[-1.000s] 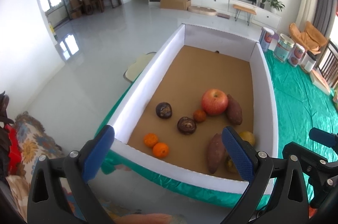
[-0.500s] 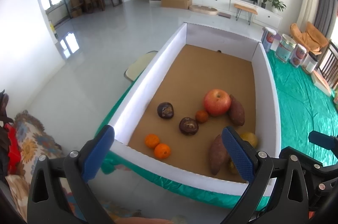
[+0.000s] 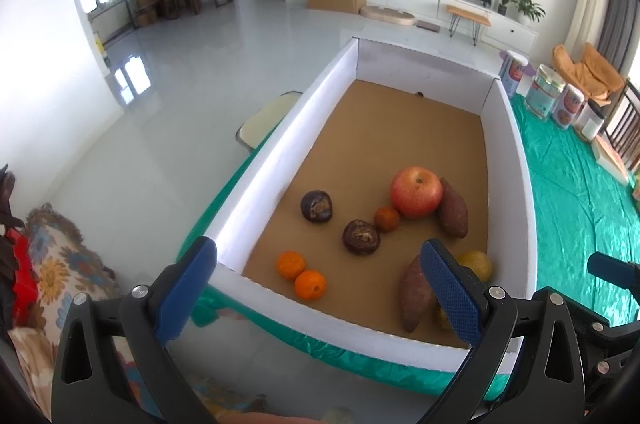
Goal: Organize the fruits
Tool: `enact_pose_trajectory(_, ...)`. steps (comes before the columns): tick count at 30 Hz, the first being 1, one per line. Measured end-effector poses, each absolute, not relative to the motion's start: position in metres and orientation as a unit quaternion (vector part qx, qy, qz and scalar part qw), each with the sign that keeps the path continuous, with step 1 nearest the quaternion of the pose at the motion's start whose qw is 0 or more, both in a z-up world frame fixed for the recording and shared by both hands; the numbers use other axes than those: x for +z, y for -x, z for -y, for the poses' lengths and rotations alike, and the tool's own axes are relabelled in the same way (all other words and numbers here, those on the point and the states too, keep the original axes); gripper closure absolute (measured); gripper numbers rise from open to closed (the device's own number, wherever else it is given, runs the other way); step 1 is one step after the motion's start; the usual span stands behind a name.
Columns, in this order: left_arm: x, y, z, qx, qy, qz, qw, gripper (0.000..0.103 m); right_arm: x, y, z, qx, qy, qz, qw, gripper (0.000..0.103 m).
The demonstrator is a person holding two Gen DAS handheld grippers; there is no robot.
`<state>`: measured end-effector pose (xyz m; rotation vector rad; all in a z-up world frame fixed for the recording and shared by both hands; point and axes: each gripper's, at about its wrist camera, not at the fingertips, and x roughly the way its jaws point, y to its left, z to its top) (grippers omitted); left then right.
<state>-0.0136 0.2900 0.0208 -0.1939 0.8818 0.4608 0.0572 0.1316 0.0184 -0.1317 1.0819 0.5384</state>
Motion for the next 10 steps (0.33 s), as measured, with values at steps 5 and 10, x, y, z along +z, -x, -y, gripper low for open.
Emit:
enact_pose_trajectory(5, 0.0202, 0.0118, -0.2900, 0.215, 0.096, -0.424, 0.875, 0.001, 0.0189, -0.0580, -0.1315, 0.251, 0.063, -0.507, 0.823, 0.001)
enact_pose_trajectory(10, 0.0217, 0.0120, -0.2897, 0.203, 0.104, -0.420, 0.879, 0.001, 0.0174, -0.0597, -0.1340, 0.253, 0.062, -0.509, 0.820, 0.001)
